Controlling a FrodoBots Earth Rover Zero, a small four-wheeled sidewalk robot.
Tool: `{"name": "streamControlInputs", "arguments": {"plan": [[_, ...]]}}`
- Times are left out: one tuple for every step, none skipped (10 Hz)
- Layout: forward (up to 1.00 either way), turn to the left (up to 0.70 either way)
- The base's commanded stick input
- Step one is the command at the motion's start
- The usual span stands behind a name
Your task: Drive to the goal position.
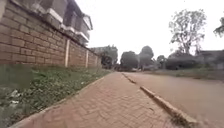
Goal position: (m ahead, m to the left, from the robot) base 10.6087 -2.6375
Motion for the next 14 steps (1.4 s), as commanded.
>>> {"name": "streamControlInputs", "arguments": {"plan": [[0.70, 0.00], [0.70, 0.00], [0.70, 0.00], [0.70, 0.00], [0.70, 0.00], [0.70, 0.00], [0.70, 0.00], [0.70, 0.00], [0.70, 0.00], [0.70, 0.00], [0.70, 0.00], [0.70, 0.00], [0.70, 0.00], [0.70, 0.00]]}}
